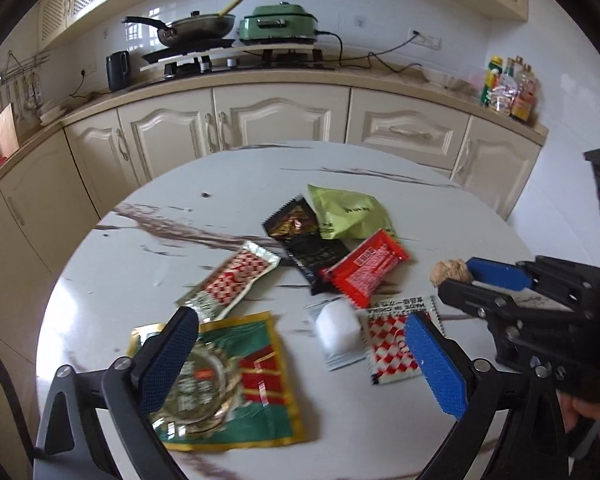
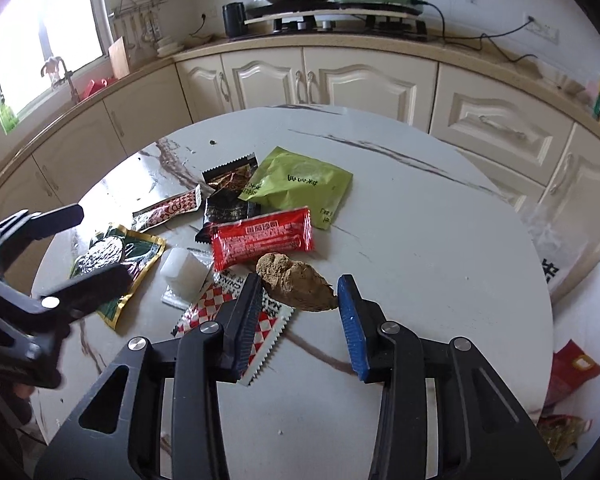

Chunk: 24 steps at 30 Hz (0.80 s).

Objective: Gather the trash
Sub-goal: 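Lower the right gripper around the brown lump on the table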

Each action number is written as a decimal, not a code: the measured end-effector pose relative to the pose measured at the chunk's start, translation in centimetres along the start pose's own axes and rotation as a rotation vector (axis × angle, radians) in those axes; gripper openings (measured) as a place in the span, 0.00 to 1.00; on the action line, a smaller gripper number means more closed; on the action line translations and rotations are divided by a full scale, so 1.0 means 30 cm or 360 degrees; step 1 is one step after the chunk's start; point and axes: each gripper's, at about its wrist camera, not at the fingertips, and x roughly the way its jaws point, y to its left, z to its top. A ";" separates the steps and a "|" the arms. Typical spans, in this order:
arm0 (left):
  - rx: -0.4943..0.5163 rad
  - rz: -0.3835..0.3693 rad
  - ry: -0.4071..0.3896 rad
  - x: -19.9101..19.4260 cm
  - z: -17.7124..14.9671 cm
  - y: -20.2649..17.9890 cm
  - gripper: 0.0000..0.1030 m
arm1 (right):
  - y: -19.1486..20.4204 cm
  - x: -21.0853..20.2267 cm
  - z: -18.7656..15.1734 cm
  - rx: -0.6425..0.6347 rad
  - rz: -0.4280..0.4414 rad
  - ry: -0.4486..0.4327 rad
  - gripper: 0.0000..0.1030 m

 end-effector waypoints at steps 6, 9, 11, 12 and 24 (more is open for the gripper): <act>-0.0015 -0.0019 0.0154 0.127 0.022 -0.056 0.60 | -0.022 -0.016 -0.025 0.0019 0.0020 0.0009 0.36; 0.0010 -0.0070 0.0198 0.159 0.022 -0.073 0.25 | -0.033 -0.024 -0.027 0.0032 0.0035 -0.0001 0.36; 0.0015 -0.0094 0.0201 0.175 0.024 -0.074 0.18 | -0.039 -0.029 -0.027 0.0037 0.0048 -0.0010 0.36; 0.0023 -0.0101 0.0200 0.177 0.023 -0.077 0.18 | -0.039 -0.032 -0.027 0.0037 0.0053 -0.0013 0.36; 0.0037 -0.0064 0.0032 -0.013 0.013 -0.047 0.16 | 0.011 -0.076 -0.034 0.0028 0.0094 -0.0058 0.36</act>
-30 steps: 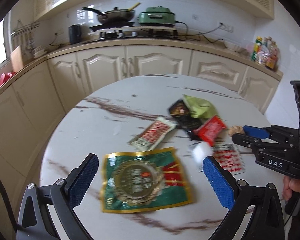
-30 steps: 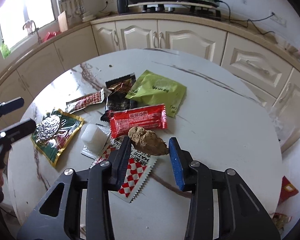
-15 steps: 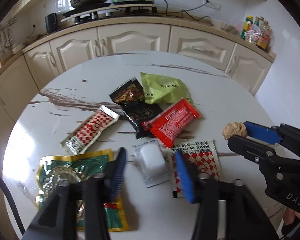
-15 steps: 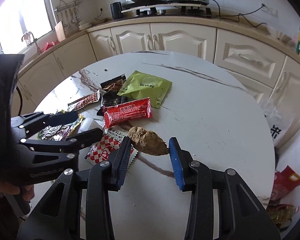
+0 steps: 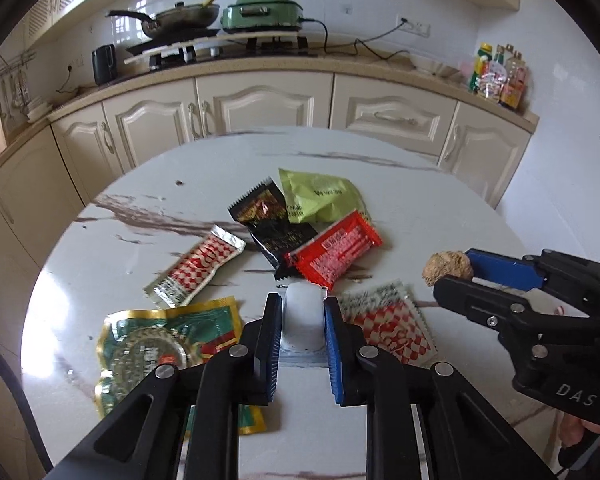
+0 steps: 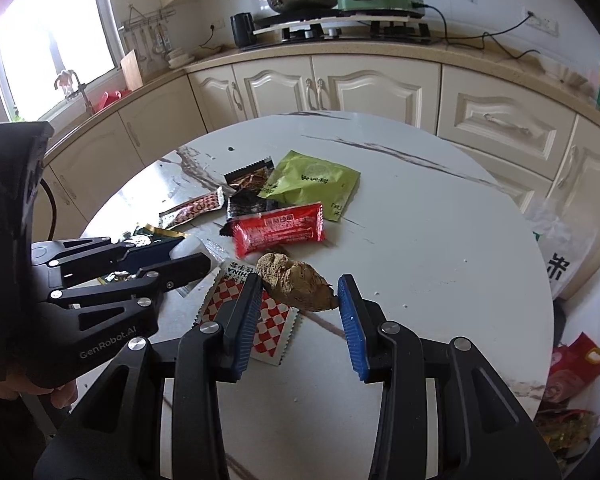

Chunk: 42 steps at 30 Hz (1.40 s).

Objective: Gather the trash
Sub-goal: 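Lower the right gripper around the brown lump on the table, then carry the brown lump in the right gripper and white cube in the left over the bin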

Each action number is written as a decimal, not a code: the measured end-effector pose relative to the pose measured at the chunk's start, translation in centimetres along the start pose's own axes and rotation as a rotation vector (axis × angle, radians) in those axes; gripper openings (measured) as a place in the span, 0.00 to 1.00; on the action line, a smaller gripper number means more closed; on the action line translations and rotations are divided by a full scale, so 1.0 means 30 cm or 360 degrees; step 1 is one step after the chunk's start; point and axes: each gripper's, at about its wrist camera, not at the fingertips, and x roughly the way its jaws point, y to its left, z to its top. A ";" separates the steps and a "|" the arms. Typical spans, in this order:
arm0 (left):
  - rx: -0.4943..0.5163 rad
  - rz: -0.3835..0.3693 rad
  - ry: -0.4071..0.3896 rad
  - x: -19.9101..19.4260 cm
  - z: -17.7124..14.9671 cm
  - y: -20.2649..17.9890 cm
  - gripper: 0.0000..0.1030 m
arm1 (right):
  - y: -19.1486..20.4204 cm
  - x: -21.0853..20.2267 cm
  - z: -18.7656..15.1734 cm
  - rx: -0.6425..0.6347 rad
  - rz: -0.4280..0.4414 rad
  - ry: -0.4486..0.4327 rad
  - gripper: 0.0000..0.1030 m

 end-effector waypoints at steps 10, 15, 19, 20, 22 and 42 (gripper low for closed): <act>-0.0019 0.0060 -0.0255 -0.329 -0.060 0.091 0.16 | 0.164 -0.106 0.026 -0.0060 0.0032 -0.0081 0.36; -0.0080 0.0111 -0.0332 -0.485 -0.151 0.219 0.16 | 0.321 -0.143 0.045 -0.0132 0.0069 -0.0114 0.36; -0.0147 0.0175 -0.0368 -0.606 -0.255 0.364 0.16 | 0.490 -0.156 0.064 -0.0202 0.0122 -0.0137 0.36; -0.0169 0.0194 -0.0374 -0.635 -0.288 0.404 0.16 | 0.540 -0.155 0.067 -0.0219 0.0142 -0.0143 0.36; -0.0201 0.0226 -0.0370 -0.689 -0.345 0.477 0.16 | 0.635 -0.143 0.066 -0.0268 0.0175 -0.0141 0.36; -0.0656 0.0515 -0.0068 -0.760 -0.882 1.022 0.16 | 1.433 0.425 -0.147 -0.0634 0.0423 0.0270 0.36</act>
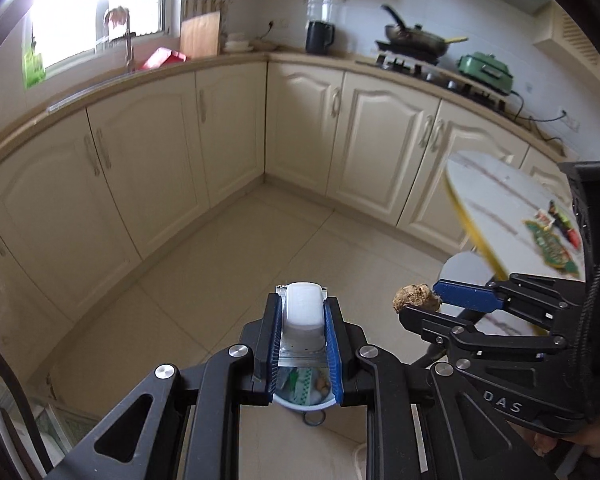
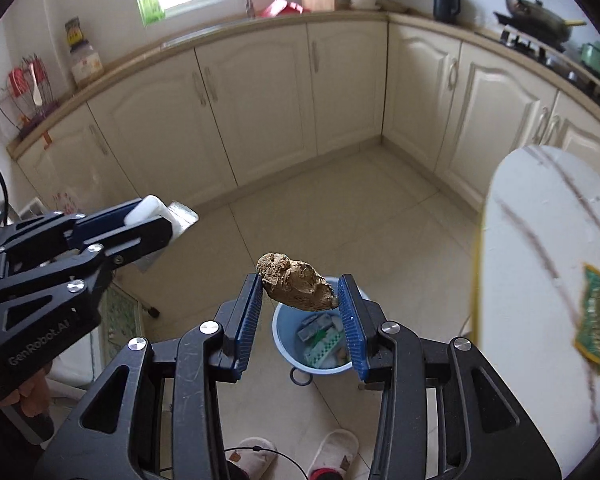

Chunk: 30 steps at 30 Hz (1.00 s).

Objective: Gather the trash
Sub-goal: 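Carry the brown lump in the right gripper and white cube in the left over the bin, then open both grippers over the blue bin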

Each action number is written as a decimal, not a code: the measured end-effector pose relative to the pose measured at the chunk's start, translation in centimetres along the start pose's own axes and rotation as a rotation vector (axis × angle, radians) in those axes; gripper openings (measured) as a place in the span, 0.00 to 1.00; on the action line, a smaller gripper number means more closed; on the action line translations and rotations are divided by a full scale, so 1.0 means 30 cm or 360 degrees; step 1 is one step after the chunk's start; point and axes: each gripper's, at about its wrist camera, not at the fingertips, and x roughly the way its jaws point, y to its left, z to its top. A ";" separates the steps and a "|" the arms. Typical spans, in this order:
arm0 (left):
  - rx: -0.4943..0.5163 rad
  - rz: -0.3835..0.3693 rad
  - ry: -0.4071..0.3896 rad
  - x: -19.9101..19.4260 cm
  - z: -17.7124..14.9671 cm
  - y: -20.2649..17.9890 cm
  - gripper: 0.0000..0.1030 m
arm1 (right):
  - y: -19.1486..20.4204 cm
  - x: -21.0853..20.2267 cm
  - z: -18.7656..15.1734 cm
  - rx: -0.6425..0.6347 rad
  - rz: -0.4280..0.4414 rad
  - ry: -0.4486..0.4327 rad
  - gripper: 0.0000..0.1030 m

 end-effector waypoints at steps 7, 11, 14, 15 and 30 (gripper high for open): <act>-0.0040 -0.0041 0.0217 0.248 -0.070 0.058 0.16 | -0.056 0.334 -0.037 0.0019 -0.0026 0.0210 0.36; -0.0069 -0.0075 0.0314 0.375 -0.100 0.093 0.16 | -0.098 0.486 -0.043 0.0026 -0.0042 0.0279 0.42; -0.0082 -0.0067 0.0354 0.456 -0.090 0.097 0.16 | -0.147 0.556 -0.027 0.0039 -0.0090 0.0290 0.51; -0.0086 -0.0075 0.0365 0.481 -0.083 0.099 0.16 | -0.163 0.575 -0.026 0.0031 -0.0119 0.0296 0.51; -0.0140 0.0115 0.0365 0.593 0.010 0.093 0.56 | -0.291 0.648 -0.037 0.0149 -0.0138 0.0332 0.58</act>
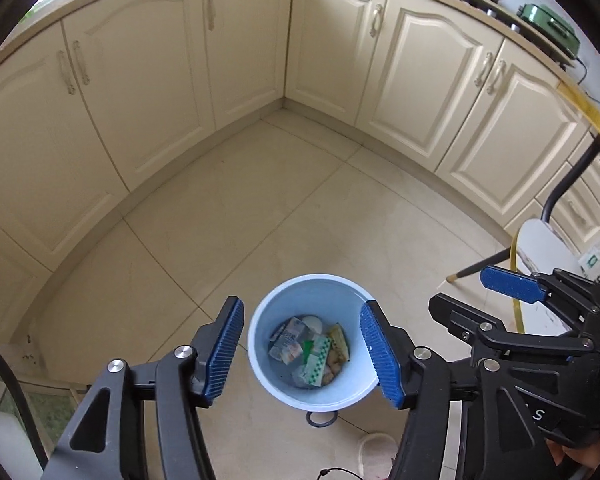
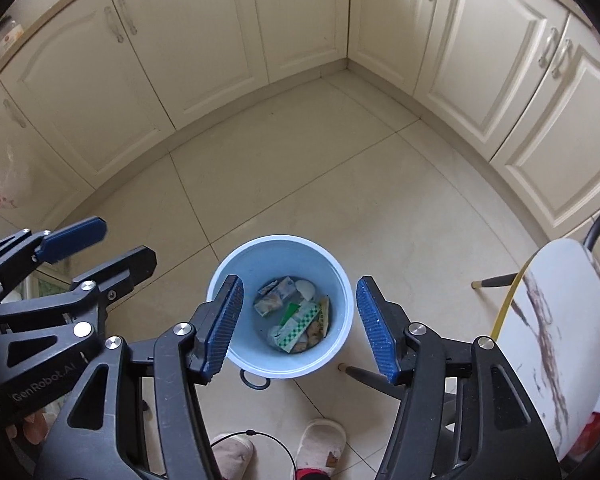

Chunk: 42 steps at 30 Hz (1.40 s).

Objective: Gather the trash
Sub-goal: 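Open both grippers over the blue bin, then move both tools back from the bin toward the table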

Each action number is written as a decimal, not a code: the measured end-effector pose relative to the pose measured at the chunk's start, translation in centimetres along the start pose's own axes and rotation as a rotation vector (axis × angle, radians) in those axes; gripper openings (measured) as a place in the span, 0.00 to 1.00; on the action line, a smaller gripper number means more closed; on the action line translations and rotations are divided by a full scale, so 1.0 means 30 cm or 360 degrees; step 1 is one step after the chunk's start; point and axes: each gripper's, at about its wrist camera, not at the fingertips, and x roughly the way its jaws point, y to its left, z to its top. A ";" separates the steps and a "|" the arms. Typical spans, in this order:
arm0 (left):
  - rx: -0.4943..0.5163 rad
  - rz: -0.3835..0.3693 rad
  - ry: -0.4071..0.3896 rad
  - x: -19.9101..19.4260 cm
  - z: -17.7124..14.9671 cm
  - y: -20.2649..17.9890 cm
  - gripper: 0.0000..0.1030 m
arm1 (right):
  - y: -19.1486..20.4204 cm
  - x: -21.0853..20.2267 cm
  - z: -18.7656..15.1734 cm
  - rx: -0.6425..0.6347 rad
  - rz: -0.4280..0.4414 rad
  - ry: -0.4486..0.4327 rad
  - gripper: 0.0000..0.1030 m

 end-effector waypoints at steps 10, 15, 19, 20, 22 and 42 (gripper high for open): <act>-0.0150 0.0138 -0.0273 -0.333 -0.115 0.071 0.65 | 0.180 -0.217 -0.041 -0.0177 0.0054 -0.0156 0.59; -0.0112 0.0237 -0.0529 -0.607 -0.198 -0.026 0.77 | 0.262 -0.444 -0.074 -0.0241 0.0053 -0.0330 0.63; -0.0059 0.0275 -0.0755 -0.813 -0.259 -0.134 0.84 | 0.296 -0.663 -0.121 -0.0263 0.0003 -0.0505 0.83; -0.0053 0.0282 -0.0807 -0.867 -0.295 -0.157 0.87 | 0.296 -0.727 -0.137 -0.0264 -0.0022 -0.0561 0.86; -0.0031 0.0292 -0.0901 -0.944 -0.342 -0.218 0.89 | 0.290 -0.843 -0.166 -0.0257 -0.0046 -0.0659 0.86; 0.0125 0.0061 -0.1412 -1.332 -1.017 -0.717 0.99 | -0.010 -1.716 -0.629 0.0122 -0.0430 -0.1290 1.00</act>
